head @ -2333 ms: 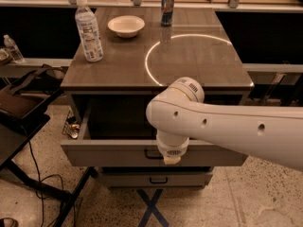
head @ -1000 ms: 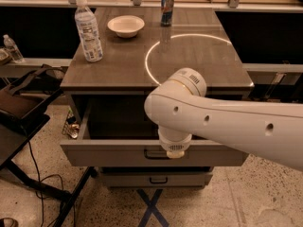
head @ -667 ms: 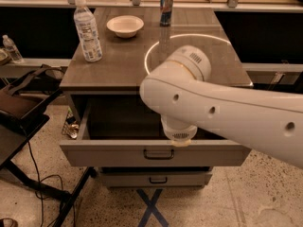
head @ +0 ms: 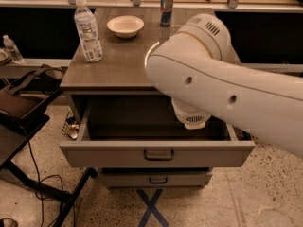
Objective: Open top drawer
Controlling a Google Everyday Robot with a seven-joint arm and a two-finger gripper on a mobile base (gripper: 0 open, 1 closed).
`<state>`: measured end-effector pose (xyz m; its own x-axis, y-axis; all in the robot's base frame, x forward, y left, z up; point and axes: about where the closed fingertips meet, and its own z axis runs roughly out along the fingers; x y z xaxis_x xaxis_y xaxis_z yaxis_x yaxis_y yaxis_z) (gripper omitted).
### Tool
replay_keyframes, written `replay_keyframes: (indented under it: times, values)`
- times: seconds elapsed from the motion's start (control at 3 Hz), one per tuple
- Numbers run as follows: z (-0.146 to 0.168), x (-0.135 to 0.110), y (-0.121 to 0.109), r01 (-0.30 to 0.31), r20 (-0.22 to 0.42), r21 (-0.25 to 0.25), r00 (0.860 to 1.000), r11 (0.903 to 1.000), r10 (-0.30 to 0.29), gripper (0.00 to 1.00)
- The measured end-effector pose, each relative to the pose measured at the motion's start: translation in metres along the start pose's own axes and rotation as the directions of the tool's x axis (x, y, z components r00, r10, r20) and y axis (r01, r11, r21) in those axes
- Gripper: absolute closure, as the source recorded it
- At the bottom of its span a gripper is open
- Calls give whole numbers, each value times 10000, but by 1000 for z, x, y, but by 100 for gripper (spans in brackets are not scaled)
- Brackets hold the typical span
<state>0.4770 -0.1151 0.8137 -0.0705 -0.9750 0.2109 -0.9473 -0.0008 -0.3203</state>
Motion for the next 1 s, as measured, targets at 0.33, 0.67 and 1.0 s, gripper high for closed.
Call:
replay_keyframes:
  times: [0.33,0.67,1.0]
  values:
    - [29,20,-13,259,327,416,9991,9988,-273,100]
    - [53,23,-25,332,868,830,9954,9960,-404,100]
    - [88,25,-38,271,1575,1035,9866,9943,-433,100]
